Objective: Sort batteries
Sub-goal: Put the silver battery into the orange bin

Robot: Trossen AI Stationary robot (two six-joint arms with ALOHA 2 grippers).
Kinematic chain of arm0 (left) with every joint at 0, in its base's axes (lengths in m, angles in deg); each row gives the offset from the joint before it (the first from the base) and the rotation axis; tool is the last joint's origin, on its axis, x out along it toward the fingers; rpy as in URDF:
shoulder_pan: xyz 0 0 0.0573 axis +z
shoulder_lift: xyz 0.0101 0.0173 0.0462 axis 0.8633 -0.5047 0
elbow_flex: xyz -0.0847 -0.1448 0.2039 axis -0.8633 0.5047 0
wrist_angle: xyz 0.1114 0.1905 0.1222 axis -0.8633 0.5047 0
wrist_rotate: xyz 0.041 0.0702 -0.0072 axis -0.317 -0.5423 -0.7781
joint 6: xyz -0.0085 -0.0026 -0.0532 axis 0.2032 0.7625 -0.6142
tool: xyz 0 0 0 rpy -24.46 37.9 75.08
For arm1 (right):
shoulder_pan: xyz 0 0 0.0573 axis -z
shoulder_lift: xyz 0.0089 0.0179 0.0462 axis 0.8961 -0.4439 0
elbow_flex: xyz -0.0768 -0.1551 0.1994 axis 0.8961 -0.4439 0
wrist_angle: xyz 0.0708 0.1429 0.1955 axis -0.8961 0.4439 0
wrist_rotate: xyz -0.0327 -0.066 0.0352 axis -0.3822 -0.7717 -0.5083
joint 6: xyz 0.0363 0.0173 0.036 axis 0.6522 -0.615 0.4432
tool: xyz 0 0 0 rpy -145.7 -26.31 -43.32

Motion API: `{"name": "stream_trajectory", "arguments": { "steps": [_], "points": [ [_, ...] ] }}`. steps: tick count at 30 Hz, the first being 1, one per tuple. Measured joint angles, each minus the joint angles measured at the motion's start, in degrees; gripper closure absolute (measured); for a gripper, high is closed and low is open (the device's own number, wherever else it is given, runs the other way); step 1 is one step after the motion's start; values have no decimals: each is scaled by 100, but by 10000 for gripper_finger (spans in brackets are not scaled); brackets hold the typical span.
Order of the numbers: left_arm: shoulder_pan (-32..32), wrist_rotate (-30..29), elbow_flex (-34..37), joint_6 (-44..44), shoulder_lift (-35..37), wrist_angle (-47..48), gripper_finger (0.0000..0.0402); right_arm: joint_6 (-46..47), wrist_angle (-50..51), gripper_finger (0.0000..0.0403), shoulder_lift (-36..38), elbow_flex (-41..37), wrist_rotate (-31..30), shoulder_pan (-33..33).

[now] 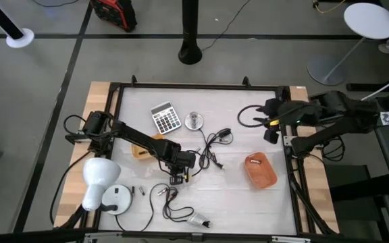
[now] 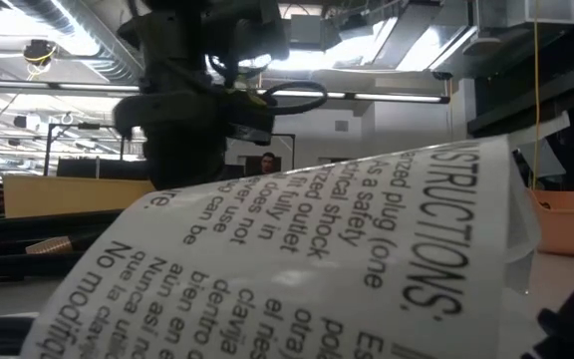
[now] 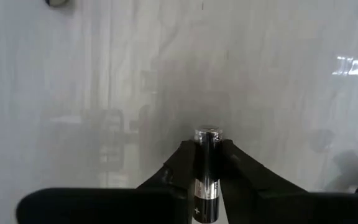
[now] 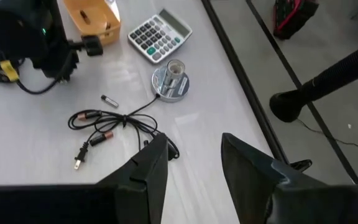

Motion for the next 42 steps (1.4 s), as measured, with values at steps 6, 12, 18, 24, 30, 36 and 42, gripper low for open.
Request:
{"name": "stream_trajectory", "arguments": {
  "steps": [6,12,18,24,30,36,42],
  "points": [
    [126,28,-497,106,0,-82,352,116,4,259,348,2,-2,0],
    [261,251,-1059,130,5,-365,355,138,102,259,553,2,-2,0],
    [379,258,-1211,147,7,-2238,349,144,15,259,732,-140,-4,-2],
    [397,235,-1218,523,-116,-4214,354,181,-540,259,1381,-1212,10,-2],
    [454,218,-1222,841,-552,-5886,347,187,-1614,259,2153,-2491,63,-2],
    [603,210,-1404,1067,-1256,-7086,346,195,-2178,259,2774,-3400,69,-2],
    [750,211,-2267,1458,-2099,-7099,346,193,-2830,259,3191,-4264,167,0]
  ]
}}
